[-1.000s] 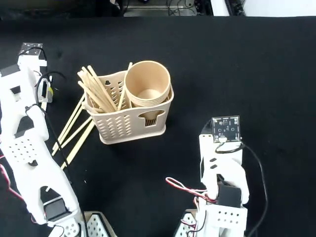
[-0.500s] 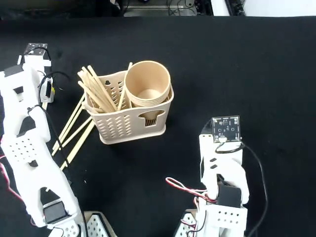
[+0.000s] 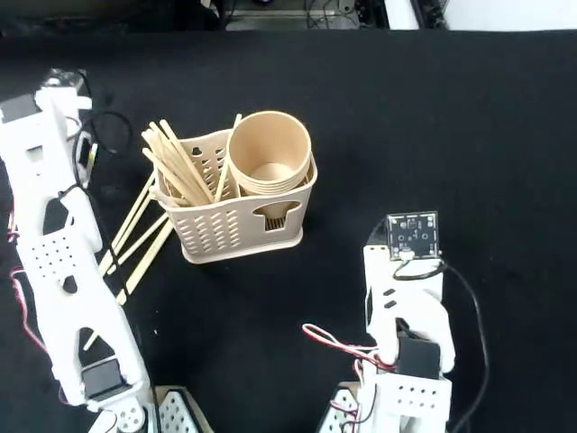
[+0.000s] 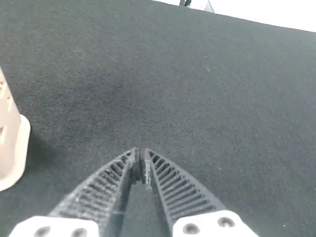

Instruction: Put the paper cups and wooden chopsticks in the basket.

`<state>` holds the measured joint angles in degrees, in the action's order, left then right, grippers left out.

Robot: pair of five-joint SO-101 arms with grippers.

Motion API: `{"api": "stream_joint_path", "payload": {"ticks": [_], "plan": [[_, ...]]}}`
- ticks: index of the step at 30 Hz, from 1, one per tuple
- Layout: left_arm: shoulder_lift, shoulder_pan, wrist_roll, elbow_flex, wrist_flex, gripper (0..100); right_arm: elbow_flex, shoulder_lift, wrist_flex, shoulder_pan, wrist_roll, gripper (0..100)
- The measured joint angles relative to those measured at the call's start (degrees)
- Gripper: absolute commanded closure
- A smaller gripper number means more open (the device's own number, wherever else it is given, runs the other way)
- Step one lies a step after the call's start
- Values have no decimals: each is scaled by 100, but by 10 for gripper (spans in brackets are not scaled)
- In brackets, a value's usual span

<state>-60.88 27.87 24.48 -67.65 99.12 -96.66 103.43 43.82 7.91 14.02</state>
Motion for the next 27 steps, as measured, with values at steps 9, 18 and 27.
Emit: {"api": "stream_joint_path", "payload": {"ticks": [9,18,27], "plan": [[360,-53,-132,-97,132,970,0,0,0,0,0,977],[-457,123,149,-70,-193,871,0,0,0,0,0,977],[-1073,325,193,-229,-695,904,0,0,0,0,0,977]]}}
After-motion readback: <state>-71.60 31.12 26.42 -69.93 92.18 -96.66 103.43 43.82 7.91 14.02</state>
